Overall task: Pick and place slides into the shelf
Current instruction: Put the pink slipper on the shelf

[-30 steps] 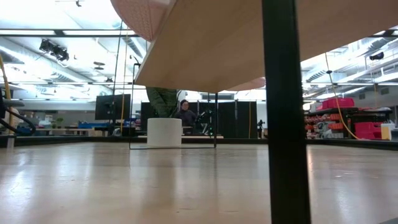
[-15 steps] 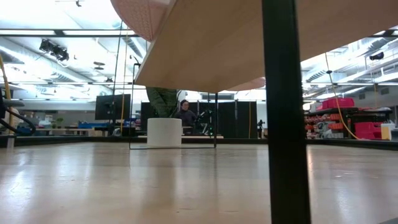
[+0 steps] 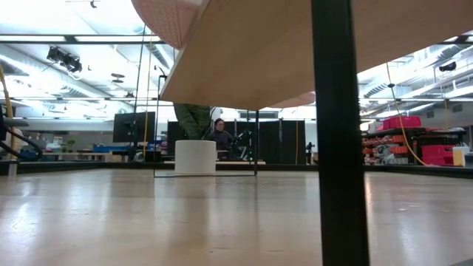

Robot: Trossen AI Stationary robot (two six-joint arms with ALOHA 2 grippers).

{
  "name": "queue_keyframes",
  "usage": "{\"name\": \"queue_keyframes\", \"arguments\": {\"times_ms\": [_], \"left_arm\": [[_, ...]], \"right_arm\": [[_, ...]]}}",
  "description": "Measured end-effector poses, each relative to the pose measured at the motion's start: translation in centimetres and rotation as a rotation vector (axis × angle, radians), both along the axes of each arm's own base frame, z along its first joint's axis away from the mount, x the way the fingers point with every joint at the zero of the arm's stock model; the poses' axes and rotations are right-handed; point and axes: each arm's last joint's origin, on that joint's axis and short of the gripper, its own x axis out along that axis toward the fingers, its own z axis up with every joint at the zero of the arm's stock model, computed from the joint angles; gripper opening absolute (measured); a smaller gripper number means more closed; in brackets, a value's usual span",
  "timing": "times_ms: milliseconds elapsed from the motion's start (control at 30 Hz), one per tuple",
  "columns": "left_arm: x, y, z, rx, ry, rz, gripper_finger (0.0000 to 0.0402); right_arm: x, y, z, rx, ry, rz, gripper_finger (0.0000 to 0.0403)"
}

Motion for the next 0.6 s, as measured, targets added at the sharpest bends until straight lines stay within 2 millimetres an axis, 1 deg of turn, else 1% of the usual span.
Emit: {"name": "queue_keyframes", "arguments": {"times_ms": [100, 233, 300, 433, 467, 533, 600], "left_arm": [[0.0, 0.0, 0.0, 0.000, 0.001, 0.002, 0.0044], [0.0, 0.0, 0.0, 0.000, 0.000, 0.001, 0.0044], [0.0, 0.0, 0.0, 0.002, 0.004, 0.002, 0.0044], [0.1, 0.2, 0.0, 0.008, 0.015, 0.011, 0.0044], [0.1, 0.2, 0.0, 0.015, 0.026, 0.010, 0.0047], [0.1, 0.2, 0.0, 0.030, 0.049, 0.008, 0.0073], [0.0, 0.0, 0.0, 0.042, 0.067, 0.000, 0.0111]], "right_arm": [[0.4, -0.7, 0.0, -0.004, -0.001, -0.028, 0.0239], [0.7, -1.3, 0.0, -0.004, -0.001, -0.051, 0.0194], [0.8, -1.5, 0.0, -0.003, -0.001, -0.056, 0.0161], [0.8, -1.4, 0.0, -0.007, -0.006, -0.058, 0.0072], [0.7, -1.3, 0.0, -0.007, -0.006, -0.054, 0.0064], [0.6, -1.1, 0.0, -0.005, -0.007, -0.048, 0.0064], [0.6, -1.1, 0.0, 0.013, -0.015, -0.059, 0.0064]]}}
